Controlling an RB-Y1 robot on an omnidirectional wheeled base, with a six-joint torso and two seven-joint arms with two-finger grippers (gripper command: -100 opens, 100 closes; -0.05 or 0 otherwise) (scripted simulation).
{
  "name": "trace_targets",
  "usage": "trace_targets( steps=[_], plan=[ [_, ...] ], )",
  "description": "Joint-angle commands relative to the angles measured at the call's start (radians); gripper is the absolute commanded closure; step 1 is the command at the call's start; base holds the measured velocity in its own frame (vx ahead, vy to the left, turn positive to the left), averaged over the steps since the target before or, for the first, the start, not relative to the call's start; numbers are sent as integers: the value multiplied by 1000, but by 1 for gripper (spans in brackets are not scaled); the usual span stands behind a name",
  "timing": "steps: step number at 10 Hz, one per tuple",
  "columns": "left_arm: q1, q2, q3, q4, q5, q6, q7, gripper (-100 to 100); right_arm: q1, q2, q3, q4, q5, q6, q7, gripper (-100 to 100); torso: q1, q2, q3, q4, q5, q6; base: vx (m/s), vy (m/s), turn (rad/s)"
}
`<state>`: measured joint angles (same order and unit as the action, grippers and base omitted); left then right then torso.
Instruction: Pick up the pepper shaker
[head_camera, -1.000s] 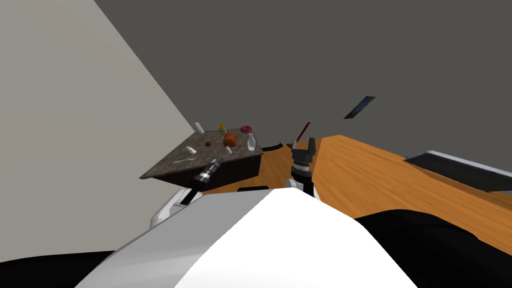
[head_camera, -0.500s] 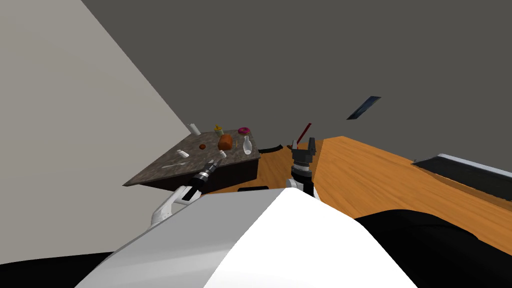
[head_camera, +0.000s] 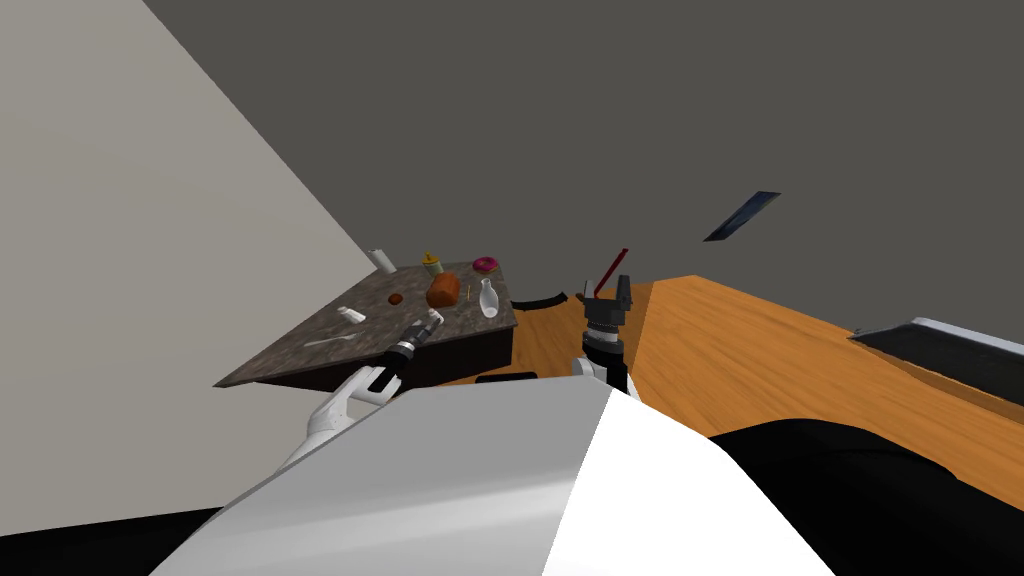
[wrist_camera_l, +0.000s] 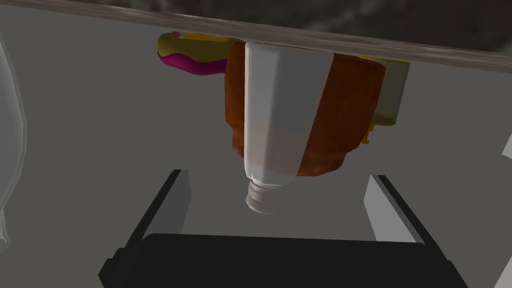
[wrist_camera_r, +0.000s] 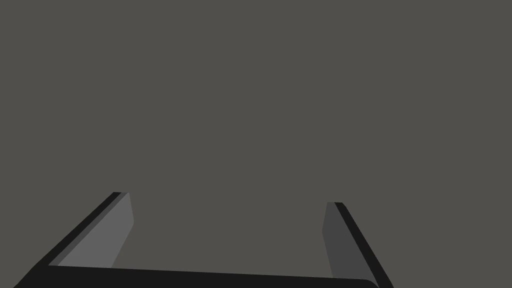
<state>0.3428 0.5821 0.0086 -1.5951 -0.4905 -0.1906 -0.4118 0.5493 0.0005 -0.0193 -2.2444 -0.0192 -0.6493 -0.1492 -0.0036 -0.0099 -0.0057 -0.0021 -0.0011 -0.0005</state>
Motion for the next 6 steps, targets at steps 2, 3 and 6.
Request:
trace_targets(
  steps=[2, 3, 6],
  plan=[
    [-1, 0, 0, 1, -1, 3, -4, 0, 0, 0, 0, 0, 0, 0, 0, 0, 2, 4, 2, 1, 0, 0, 41, -18, 5],
    [-51, 1, -22, 51, 11, -31, -12, -100, 0, 0, 0, 0, 0, 0, 0, 0, 4, 8, 4, 2, 1, 0, -33, -28, 99],
    [-127, 1, -44, 142, 22, -65, -19, -100, 0, 0, 0, 0, 0, 0, 0, 0, 4, 12, 7, 3, 1, 0, -37, -25, 38]
  ],
)
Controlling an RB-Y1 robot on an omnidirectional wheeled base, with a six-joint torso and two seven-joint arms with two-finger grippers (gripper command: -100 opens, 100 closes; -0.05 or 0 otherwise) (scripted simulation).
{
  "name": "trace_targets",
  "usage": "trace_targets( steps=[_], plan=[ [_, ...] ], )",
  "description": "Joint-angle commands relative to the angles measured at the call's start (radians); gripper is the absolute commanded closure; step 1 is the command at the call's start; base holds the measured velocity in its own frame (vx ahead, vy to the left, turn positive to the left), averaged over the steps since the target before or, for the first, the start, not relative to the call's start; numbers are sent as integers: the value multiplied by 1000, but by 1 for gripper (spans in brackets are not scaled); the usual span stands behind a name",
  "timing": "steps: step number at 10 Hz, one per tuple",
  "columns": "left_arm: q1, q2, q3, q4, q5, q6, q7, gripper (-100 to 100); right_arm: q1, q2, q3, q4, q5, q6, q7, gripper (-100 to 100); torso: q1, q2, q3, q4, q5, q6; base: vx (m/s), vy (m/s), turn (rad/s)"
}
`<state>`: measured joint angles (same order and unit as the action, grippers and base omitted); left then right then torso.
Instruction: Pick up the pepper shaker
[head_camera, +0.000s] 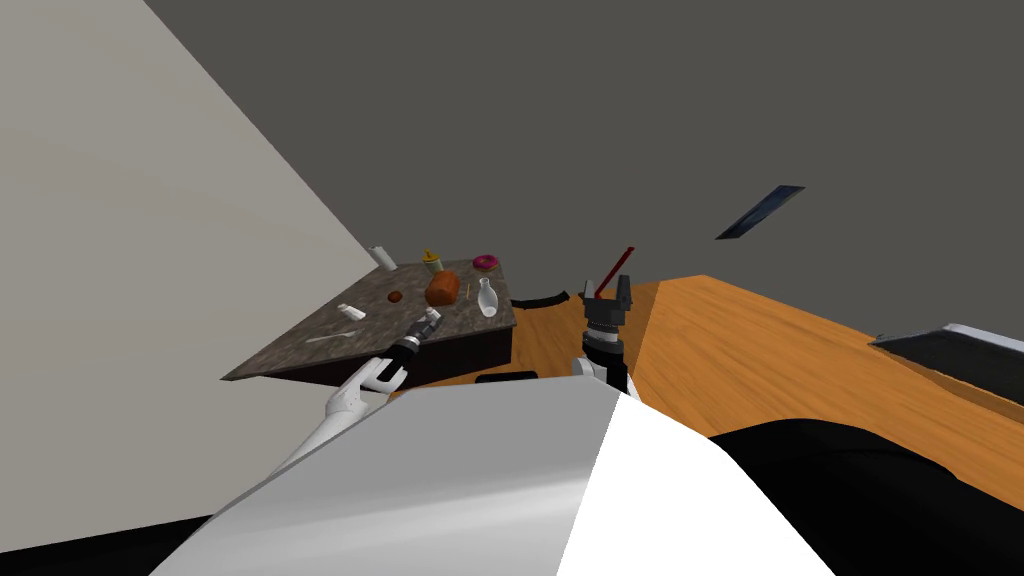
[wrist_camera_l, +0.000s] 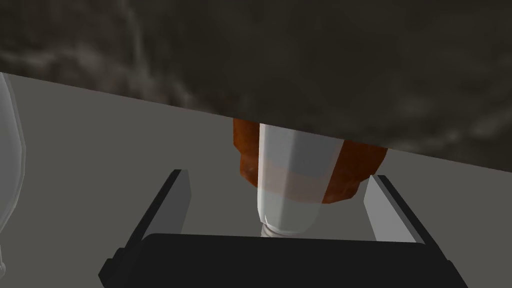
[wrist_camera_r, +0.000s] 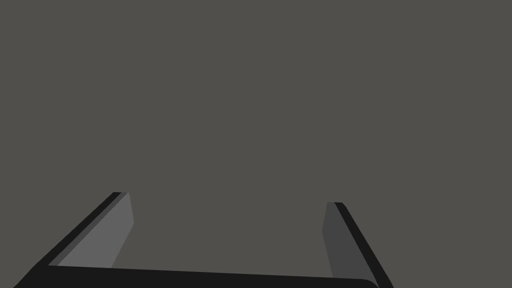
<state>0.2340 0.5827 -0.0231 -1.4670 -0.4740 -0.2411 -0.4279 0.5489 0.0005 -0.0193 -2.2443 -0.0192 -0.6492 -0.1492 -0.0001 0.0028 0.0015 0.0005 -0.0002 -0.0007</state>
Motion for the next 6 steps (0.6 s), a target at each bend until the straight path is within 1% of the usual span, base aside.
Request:
trace_targets(
  steps=[1, 2, 3, 4, 5, 6],
  plan=[
    [-50, 1, -12, 50, 5, -14, -3, -100, 0, 0, 0, 0, 0, 0, 0, 0, 0, 0, 0, 0, 0, 0, -43, -24, 46],
    [-59, 1, -12, 79, 5, -14, -3, -100, 0, 0, 0, 0, 0, 0, 0, 0, 0, 0, 0, 0, 0, 0, -21, -8, -11],
    [-59, 1, -12, 84, 5, -14, -3, -100, 0, 0, 0, 0, 0, 0, 0, 0, 1, -1, 0, 0, 0, 0, 0, 0, 0],
    [-106, 1, -34, 128, 16, -48, -11, -100, 0, 0, 0, 0, 0, 0, 0, 0, 2, -2, -1, 0, 0, 0, -24, -21, 85],
    [-140, 1, -34, 160, 16, -48, -11, -100, 0, 0, 0, 0, 0, 0, 0, 0, 0, -1, -1, 0, 0, 0, -42, -28, 47],
    [-143, 1, -34, 188, 16, -48, -11, -100, 0, 0, 0, 0, 0, 0, 0, 0, 0, 0, 0, 0, 0, 0, -27, -13, -3]
  ],
)
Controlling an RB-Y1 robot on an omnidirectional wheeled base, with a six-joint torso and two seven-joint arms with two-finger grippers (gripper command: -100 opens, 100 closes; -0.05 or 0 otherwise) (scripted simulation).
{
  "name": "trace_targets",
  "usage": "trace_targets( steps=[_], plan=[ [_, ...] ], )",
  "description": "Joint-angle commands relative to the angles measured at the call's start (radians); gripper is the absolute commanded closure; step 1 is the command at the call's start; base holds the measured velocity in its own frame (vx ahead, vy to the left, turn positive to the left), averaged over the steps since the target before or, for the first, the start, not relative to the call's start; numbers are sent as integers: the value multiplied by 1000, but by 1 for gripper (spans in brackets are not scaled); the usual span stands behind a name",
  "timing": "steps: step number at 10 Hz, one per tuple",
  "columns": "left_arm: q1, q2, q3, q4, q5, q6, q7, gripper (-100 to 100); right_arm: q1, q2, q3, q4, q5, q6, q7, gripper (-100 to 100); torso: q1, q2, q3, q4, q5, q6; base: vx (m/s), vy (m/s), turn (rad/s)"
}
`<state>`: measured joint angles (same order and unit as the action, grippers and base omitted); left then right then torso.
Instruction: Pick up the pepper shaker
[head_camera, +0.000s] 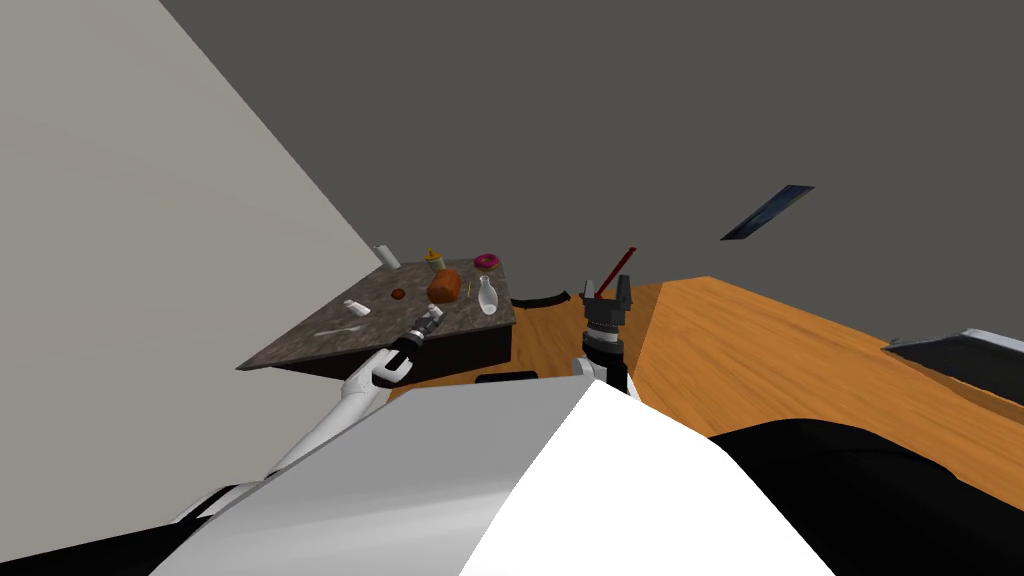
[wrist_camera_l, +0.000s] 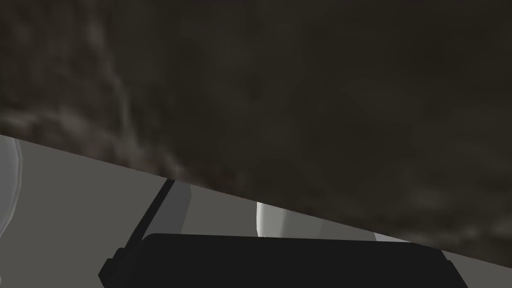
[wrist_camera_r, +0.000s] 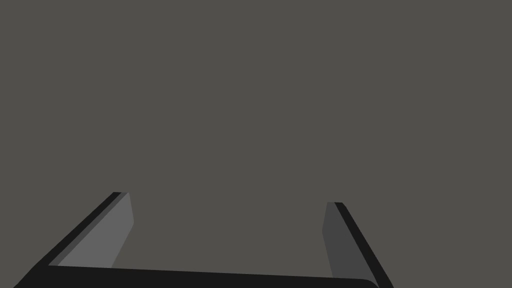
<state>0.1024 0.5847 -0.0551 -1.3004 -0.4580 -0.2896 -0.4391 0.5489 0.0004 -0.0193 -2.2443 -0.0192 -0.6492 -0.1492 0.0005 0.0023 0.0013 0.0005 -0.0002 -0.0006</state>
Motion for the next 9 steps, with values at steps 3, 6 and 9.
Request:
trace_targets(
  steps=[3, 6, 9],
  plan=[
    [-95, 0, -24, 104, 11, -34, -8, -100, 0, 0, 0, 0, 0, 0, 0, 0, -1, 1, 1, 0, 0, 0, -37, -20, 41],
    [-169, 1, -46, 190, 22, -67, -16, -100, 0, 0, 0, 0, 0, 0, 0, 0, 0, 0, 0, 0, 0, 0, -24, -13, 45],
    [-224, 1, -68, 266, 33, -101, -24, -100, 0, 0, 0, 0, 0, 0, 0, 0, 0, -1, -1, 0, 0, 0, -20, -13, 21]
  ],
)
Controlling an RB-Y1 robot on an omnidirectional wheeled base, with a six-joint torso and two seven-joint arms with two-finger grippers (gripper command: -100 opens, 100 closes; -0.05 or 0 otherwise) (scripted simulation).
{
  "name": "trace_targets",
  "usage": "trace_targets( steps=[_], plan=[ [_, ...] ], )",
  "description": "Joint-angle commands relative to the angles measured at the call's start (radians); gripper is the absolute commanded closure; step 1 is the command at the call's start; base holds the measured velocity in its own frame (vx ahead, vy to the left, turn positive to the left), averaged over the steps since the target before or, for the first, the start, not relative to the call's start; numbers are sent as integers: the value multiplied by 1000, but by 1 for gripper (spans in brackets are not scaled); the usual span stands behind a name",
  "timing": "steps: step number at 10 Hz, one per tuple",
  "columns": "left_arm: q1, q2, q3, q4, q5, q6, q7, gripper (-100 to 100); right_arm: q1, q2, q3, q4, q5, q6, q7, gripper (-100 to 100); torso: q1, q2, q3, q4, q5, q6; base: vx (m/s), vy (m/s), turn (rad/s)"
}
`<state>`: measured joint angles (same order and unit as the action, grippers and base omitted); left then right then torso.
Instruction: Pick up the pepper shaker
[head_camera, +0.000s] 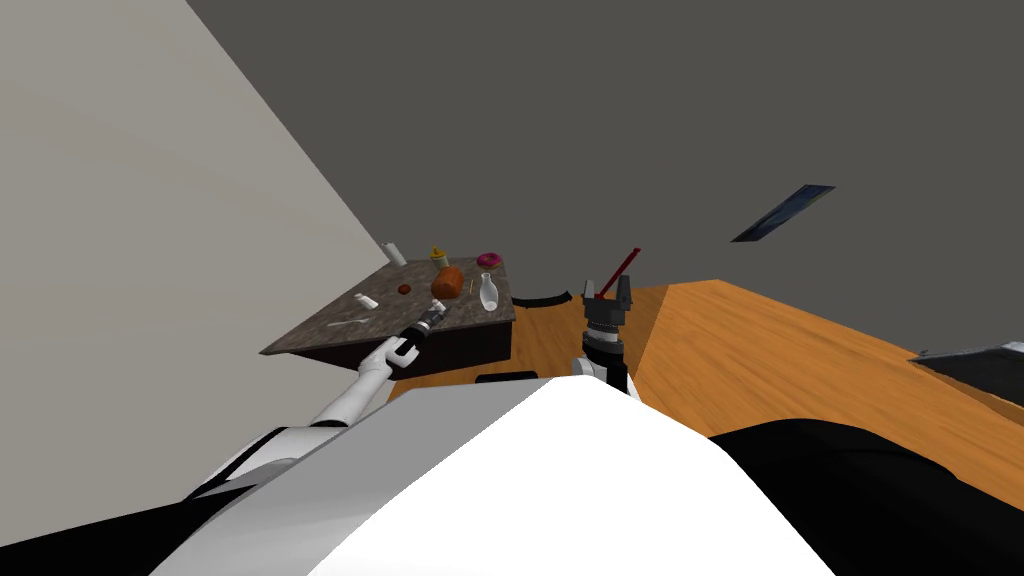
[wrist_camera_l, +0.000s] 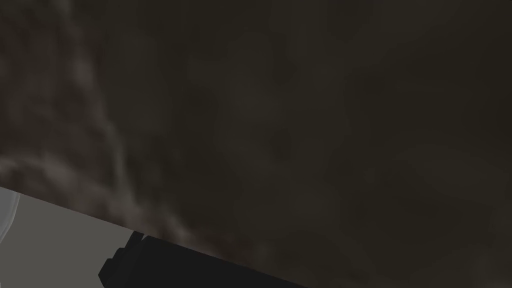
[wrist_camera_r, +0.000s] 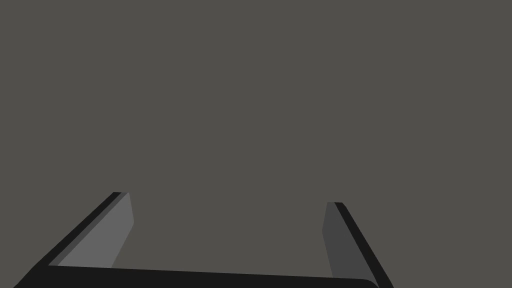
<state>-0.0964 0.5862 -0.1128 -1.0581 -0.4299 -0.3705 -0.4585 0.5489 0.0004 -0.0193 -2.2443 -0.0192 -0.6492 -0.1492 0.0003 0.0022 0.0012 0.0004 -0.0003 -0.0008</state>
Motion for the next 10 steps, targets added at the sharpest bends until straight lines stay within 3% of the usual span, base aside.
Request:
trace_targets(
  steps=[1, 4, 5, 8, 9, 10],
  plan=[
    [-50, 0, -11, 50, 5, -20, -4, -100, 0, 0, 0, 0, 0, 0, 0, 0, 0, 0, 0, 0, 0, 0, -44, -21, 58],
    [-64, 0, -11, 96, 5, -20, -4, -100, 0, 0, 0, 0, 0, 0, 0, 0, 1, -1, 0, 0, 0, 0, -10, -6, -4],
    [-111, 0, -33, 134, 16, -54, -12, -100, 0, 0, 0, 0, 0, 0, 0, 0, 1, -2, -1, 0, 0, 0, -35, -19, 85],
    [-147, 0, -33, 201, 16, -54, -12, -100, 0, 0, 0, 0, 0, 0, 0, 0, 0, 0, 0, 0, 0, 0, -24, -13, 12],
    [-192, 1, -55, 233, 27, -88, -20, -100, 0, 0, 0, 0, 0, 0, 0, 0, 1, -1, 0, 0, 0, 0, -31, -18, 73],
    [-215, 1, -55, 258, 27, -88, -20, -100, 0, 0, 0, 0, 0, 0, 0, 0, 0, 0, 0, 0, 0, 0, -43, -27, 62]
  ],
)
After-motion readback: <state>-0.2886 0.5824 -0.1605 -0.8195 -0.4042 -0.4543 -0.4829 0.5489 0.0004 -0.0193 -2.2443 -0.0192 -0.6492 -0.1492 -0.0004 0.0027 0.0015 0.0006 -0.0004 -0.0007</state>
